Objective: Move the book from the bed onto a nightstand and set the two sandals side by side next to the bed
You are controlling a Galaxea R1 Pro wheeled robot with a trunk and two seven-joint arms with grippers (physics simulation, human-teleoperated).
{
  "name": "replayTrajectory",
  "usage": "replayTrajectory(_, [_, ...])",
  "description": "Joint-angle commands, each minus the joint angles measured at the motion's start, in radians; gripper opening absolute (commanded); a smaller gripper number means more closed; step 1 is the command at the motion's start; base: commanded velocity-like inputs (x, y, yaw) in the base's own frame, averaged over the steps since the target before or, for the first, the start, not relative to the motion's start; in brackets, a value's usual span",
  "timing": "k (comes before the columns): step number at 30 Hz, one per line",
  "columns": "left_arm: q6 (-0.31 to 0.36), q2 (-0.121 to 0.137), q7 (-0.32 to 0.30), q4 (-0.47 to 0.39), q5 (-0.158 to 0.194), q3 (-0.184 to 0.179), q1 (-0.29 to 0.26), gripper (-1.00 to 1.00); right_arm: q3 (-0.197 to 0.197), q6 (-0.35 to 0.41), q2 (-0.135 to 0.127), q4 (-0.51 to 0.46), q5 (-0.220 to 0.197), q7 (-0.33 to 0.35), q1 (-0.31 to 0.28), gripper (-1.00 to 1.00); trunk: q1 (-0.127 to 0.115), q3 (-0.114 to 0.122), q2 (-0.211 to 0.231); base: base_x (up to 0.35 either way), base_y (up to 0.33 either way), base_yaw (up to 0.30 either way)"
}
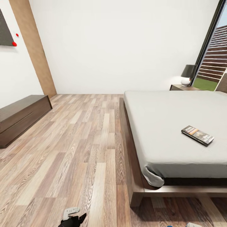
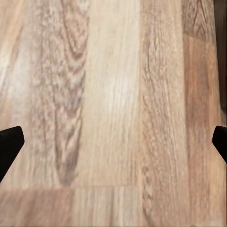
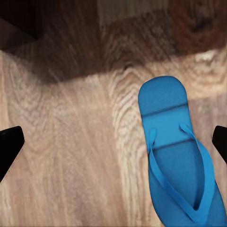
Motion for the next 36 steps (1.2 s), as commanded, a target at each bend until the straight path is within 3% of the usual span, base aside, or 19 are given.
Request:
replayTrajectory(1, [0.0, 0.0, -0.005, 0.002, 0.009, 0.0, -0.001, 1.0, 0.004, -0.003, 0.0, 0.002, -0.006, 0.004, -0.001, 1.0, -0.001, 0.003, 0.0, 0.0, 0.0, 0.0])
replayTrajectory(20, [-0.002, -0.001, -0.005, 0.003, 0.009, 0.0, -0.001, 1.0, 0.004, -0.003, 0.001, 0.003, -0.003, 0.006, -0.001, 1.0, -0.009, 0.077, 0.004, 0.0, 0.0, 0.0])
replayTrajectory(36, [-0.002, -0.007, -0.005, 0.003, 0.009, 0.0, -0.001, 1.0, 0.004, -0.002, 0.001, 0.003, -0.003, 0.006, -0.001, 1.0, -0.071, 0.127, 0.116, 0.0, 0.0, 0.0])
